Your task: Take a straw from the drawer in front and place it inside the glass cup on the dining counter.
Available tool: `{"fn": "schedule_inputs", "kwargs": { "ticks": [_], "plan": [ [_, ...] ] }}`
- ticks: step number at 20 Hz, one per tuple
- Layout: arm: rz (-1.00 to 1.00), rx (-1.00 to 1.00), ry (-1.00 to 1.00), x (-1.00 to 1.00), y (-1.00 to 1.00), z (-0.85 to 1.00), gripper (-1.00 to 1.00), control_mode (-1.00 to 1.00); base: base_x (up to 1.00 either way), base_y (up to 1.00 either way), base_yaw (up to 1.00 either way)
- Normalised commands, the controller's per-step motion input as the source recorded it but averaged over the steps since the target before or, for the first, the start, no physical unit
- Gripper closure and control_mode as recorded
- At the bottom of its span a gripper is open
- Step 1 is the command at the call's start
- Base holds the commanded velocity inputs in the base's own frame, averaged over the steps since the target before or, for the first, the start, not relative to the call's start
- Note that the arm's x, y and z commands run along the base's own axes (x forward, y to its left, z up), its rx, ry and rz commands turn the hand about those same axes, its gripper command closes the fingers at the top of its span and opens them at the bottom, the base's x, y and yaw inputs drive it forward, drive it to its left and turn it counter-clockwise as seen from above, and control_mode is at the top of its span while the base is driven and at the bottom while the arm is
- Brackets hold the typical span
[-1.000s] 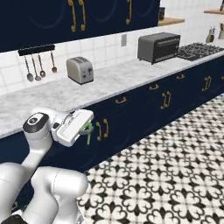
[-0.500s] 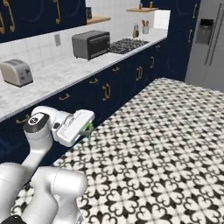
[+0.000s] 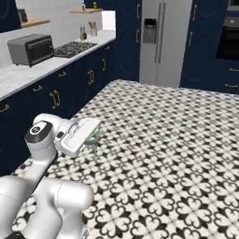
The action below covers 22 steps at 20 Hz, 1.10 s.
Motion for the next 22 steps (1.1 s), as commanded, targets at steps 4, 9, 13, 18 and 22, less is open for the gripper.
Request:
{"fn": "schedule_inputs", "kwargs": {
  "ticks": [4, 9, 13, 18, 22],
  "plan": [
    [0.0, 0.0, 0.0, 0.0, 0.0, 0.0, 1.0, 1.0, 0.5, -0.92, -0.43],
    [0.0, 0.0, 0.0, 0.0, 0.0, 0.0, 1.0, 1.0, 0.65, -0.69, -0.42],
    [0.0, 0.0, 0.0, 0.0, 0.0, 0.0, 1.0, 1.0, 0.99, -0.06, -0.44],
    [0.0, 0.0, 0.0, 0.0, 0.0, 0.0, 1.0, 1.0, 1.0, 0.0, -0.44],
    [0.0, 0.0, 0.0, 0.0, 0.0, 0.0, 1.0, 1.0, 1.0, -0.07, -0.45]
  ]
}}
